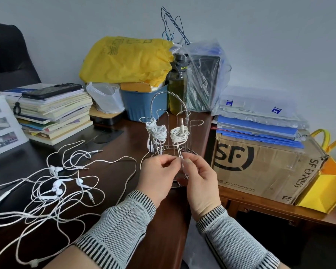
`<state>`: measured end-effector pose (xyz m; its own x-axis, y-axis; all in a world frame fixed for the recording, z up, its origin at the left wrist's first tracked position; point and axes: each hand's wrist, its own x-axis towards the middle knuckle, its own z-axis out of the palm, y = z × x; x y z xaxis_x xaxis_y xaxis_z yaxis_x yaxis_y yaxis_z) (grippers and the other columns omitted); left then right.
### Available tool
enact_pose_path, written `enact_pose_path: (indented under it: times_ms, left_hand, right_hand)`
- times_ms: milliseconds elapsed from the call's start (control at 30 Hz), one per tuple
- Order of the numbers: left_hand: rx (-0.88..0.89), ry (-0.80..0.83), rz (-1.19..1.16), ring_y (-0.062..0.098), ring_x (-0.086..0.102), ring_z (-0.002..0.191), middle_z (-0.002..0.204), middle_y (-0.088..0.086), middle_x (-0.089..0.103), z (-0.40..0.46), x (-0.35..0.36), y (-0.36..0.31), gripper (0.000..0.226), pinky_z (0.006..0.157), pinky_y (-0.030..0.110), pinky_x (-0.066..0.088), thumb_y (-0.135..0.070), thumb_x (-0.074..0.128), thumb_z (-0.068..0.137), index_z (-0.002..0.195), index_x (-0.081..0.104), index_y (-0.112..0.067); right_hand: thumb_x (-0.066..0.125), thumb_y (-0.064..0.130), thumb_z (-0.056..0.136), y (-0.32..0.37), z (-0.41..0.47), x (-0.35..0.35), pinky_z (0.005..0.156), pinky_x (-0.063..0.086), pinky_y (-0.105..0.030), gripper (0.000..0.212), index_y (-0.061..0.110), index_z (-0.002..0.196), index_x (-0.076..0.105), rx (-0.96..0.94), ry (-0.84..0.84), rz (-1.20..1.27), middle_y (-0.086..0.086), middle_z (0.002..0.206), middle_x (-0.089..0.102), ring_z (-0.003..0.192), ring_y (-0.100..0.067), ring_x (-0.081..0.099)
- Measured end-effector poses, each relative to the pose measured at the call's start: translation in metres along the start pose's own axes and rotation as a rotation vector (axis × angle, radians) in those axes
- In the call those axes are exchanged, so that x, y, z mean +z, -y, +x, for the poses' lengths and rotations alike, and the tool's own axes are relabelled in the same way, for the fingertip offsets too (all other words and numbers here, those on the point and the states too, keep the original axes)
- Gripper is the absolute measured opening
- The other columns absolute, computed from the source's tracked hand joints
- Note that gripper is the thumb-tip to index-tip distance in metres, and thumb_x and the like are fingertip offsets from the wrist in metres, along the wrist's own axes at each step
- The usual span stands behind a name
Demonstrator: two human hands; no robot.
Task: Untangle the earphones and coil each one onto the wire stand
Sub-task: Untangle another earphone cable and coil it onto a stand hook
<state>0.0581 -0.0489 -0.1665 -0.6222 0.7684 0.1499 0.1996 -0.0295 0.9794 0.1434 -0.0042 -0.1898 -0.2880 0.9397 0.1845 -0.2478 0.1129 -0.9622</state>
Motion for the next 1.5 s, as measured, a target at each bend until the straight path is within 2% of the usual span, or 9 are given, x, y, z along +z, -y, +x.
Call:
enact_pose_path:
  times_ms: [167,500,733,900,1133,1267,1367,1433,1500]
  left_hand:
    - [0.024,-0.014,0.004,-0.004,0.058,0.052,0.054,-0.016,0.064,0.001,0.001,-0.001,0.018,0.055,0.014,0.046,-0.009,0.065,0.088,0.081,0.076,-0.022]
    - [0.080,-0.050,0.038,-0.002,0.063,0.054,0.061,-0.008,0.071,0.001,0.003,-0.001,0.020,0.054,0.012,0.048,-0.011,0.069,0.085,0.070,0.073,-0.023]
    - [0.059,-0.063,0.060,-0.003,0.059,0.052,0.059,-0.006,0.070,0.003,0.003,0.000,0.019,0.054,0.013,0.049,-0.014,0.070,0.084,0.067,0.073,-0.023]
    - [0.076,-0.105,0.106,0.002,0.043,0.041,0.038,-0.012,0.048,0.006,0.001,0.002,0.034,0.046,0.017,0.035,-0.023,0.065,0.088,0.055,0.063,-0.016]
    - [0.052,-0.190,0.138,0.012,0.052,0.055,0.059,0.007,0.064,0.014,0.001,0.007,0.027,0.059,0.033,0.047,-0.022,0.065,0.085,0.063,0.069,-0.007]
    - [-0.002,-0.224,0.096,0.006,0.045,0.047,0.044,-0.006,0.052,0.014,0.001,0.006,0.025,0.049,0.021,0.038,-0.014,0.060,0.084,0.063,0.067,-0.003]
    - [-0.054,-0.231,0.069,0.008,0.037,0.041,0.036,-0.012,0.040,0.015,0.001,0.007,0.026,0.044,0.022,0.031,-0.013,0.058,0.084,0.059,0.064,-0.009]
    - [-0.066,-0.233,0.056,0.008,0.035,0.043,0.035,-0.012,0.038,0.014,0.001,0.007,0.027,0.048,0.024,0.029,-0.013,0.058,0.084,0.057,0.062,-0.012]
    - [-0.071,-0.239,0.037,0.012,0.036,0.046,0.038,-0.011,0.039,0.015,0.001,0.008,0.028,0.050,0.025,0.030,-0.013,0.059,0.084,0.056,0.061,-0.012]
  right_hand:
    - [0.058,0.005,0.091,0.001,0.002,0.000,0.077,0.055,-0.056,0.024,0.024,0.085,0.072,0.004,0.033,-0.048,-0.013,0.085,0.072,0.076,-0.029,0.065]
    - [0.068,0.009,0.083,0.000,0.000,0.001,0.077,0.056,-0.052,0.008,0.016,0.080,0.067,0.008,-0.029,-0.047,-0.018,0.082,0.069,0.075,-0.036,0.065]
    - [0.063,0.008,0.081,0.000,-0.001,0.004,0.076,0.055,-0.055,0.020,0.022,0.068,0.064,0.024,-0.084,-0.080,-0.010,0.070,0.067,0.068,-0.026,0.063]
    - [0.064,0.001,0.082,0.003,-0.001,0.004,0.075,0.056,-0.050,0.021,0.019,0.071,0.067,0.021,-0.113,-0.096,-0.001,0.068,0.067,0.066,-0.019,0.062]
    - [0.062,-0.002,0.084,-0.001,-0.005,0.001,0.073,0.055,-0.029,0.017,0.015,0.085,0.066,-0.027,-0.168,-0.087,0.000,0.075,0.070,0.071,-0.012,0.064]
    - [0.057,-0.002,0.085,-0.007,-0.003,-0.004,0.066,0.047,-0.015,0.023,0.020,0.087,0.063,-0.080,-0.263,-0.227,0.004,0.086,0.065,0.067,0.001,0.056]
    - [0.054,0.001,0.084,-0.003,0.013,-0.011,0.077,0.050,-0.028,0.027,0.028,0.090,0.058,-0.116,-0.247,-0.410,0.003,0.096,0.063,0.081,-0.007,0.058]
    - [0.055,0.006,0.084,0.003,0.028,-0.021,0.092,0.046,-0.034,0.029,0.028,0.103,0.059,-0.179,-0.104,-0.718,0.004,0.109,0.062,0.103,-0.016,0.055]
    - [0.057,0.013,0.086,0.010,0.039,-0.032,0.097,0.039,-0.027,0.034,0.021,0.119,0.060,-0.210,0.114,-0.976,0.004,0.119,0.061,0.115,-0.015,0.051]
